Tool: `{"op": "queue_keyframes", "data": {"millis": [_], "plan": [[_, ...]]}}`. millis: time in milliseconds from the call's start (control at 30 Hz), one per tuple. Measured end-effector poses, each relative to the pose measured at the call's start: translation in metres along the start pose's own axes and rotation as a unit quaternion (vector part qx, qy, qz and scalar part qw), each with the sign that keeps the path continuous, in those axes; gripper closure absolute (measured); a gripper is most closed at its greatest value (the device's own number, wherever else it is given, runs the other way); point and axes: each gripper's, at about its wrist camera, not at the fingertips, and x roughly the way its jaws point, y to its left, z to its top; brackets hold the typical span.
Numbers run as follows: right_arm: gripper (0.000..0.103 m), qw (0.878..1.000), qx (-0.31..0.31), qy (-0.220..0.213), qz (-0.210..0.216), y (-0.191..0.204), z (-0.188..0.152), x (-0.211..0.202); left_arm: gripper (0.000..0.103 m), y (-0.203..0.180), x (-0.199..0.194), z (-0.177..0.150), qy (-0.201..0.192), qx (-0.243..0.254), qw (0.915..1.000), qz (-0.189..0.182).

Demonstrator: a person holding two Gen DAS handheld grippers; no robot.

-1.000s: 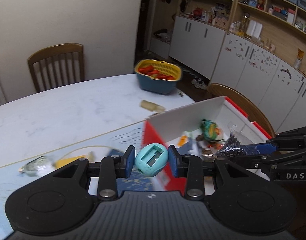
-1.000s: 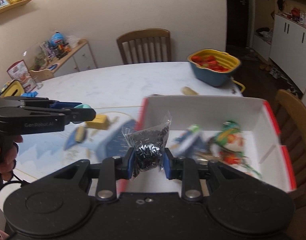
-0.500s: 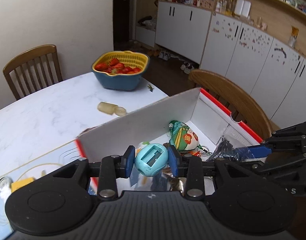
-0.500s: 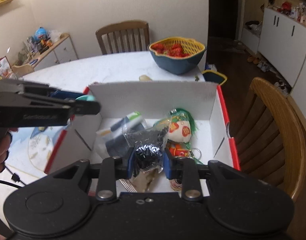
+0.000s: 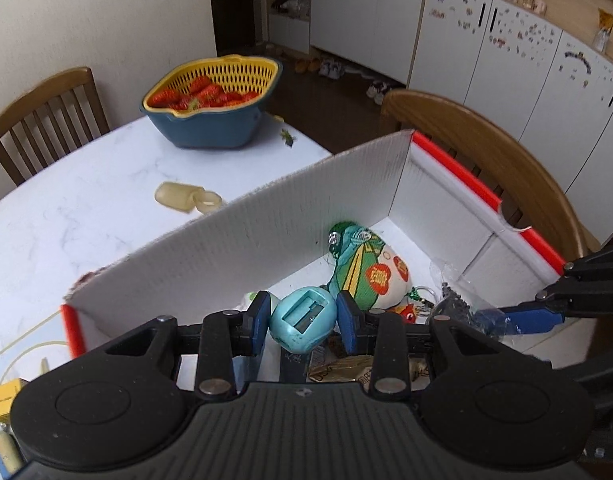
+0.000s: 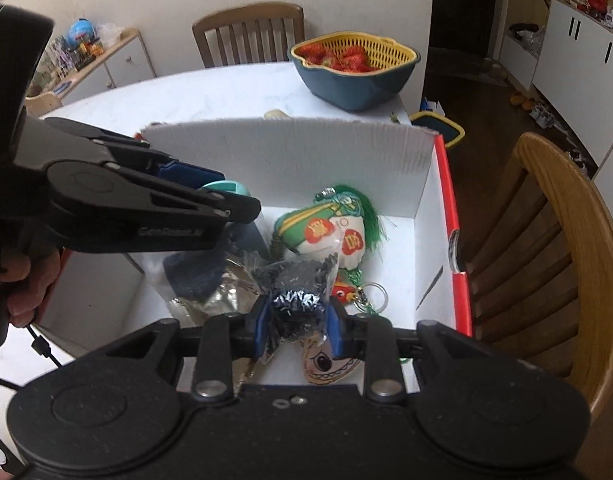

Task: Organize objects
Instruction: 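Carry the sharpener and black bag into the red box and open both tools, then withdraw both tools from the box toward the cotton bag and yellow box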

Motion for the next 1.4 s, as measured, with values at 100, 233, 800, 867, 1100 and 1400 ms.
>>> {"op": "queue_keyframes", "data": {"millis": [100, 233, 800, 867, 1100, 1400], "plan": [[0.076, 1.000, -0.004, 0.009, 0.002, -0.001, 0.002, 0.008, 0.068, 0.000, 0.013, 0.001, 0.022, 0.001, 0.9998, 0.001], [0.075, 1.000, -0.013, 0.026, 0.004, 0.000, 0.006, 0.020, 0.068, -0.003, 0.026, 0.003, 0.039, 0.008, 0.9992, 0.002], [0.065, 0.999, -0.011, 0.042, 0.002, -0.008, 0.008, 0.029, 0.068, 0.009, 0.054, 0.005, 0.096, -0.014, 0.9953, -0.008], [0.063, 0.999, -0.010, 0.041, 0.005, -0.007, 0.008, 0.027, 0.064, 0.008, 0.055, 0.005, 0.098, -0.013, 0.9951, -0.007], [0.056, 1.000, -0.008, 0.027, 0.007, -0.008, 0.005, 0.014, 0.045, 0.008, 0.042, 0.004, 0.084, -0.022, 0.9961, -0.015], [0.048, 1.000, -0.008, 0.004, 0.019, -0.003, 0.002, -0.005, 0.044, 0.011, 0.004, 0.000, 0.053, -0.034, 0.9979, -0.017]]}}
